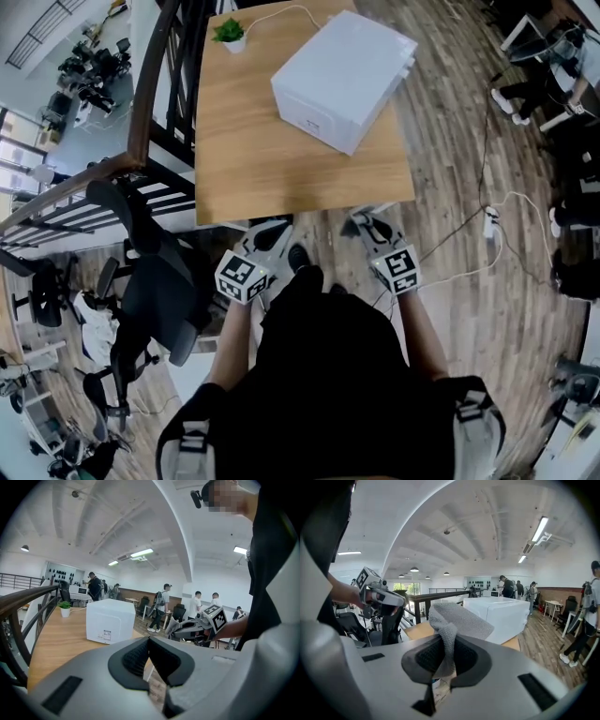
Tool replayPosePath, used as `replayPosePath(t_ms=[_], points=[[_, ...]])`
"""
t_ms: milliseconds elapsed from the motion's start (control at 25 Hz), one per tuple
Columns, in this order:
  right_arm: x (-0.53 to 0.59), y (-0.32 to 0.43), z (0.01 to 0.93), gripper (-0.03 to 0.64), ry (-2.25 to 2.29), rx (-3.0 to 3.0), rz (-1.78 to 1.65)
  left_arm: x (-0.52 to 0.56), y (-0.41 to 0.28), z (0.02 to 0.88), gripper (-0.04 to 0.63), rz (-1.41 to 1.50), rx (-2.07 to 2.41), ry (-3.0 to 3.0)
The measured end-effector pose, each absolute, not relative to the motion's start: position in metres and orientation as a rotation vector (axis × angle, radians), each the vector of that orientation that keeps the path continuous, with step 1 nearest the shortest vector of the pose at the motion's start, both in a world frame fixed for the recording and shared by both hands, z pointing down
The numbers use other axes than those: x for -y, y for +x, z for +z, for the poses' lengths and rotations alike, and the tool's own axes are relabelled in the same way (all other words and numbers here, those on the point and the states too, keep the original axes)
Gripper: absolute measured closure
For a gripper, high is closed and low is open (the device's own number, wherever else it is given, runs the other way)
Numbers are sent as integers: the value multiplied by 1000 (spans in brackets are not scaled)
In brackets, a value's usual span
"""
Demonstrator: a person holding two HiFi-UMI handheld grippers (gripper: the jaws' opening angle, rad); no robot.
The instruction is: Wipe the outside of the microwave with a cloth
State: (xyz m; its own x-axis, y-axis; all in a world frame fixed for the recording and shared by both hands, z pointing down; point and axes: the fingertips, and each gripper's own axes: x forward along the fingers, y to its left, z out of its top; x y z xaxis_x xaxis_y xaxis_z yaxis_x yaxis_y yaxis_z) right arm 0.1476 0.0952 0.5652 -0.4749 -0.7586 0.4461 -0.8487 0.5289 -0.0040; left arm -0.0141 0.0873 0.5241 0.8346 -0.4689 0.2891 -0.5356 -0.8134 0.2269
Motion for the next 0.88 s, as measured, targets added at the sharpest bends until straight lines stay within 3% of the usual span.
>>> replayPosePath(t_ms=[880], points=[[6,121,556,589,1516,2281,236,12,-69,534,600,275,677,2760]])
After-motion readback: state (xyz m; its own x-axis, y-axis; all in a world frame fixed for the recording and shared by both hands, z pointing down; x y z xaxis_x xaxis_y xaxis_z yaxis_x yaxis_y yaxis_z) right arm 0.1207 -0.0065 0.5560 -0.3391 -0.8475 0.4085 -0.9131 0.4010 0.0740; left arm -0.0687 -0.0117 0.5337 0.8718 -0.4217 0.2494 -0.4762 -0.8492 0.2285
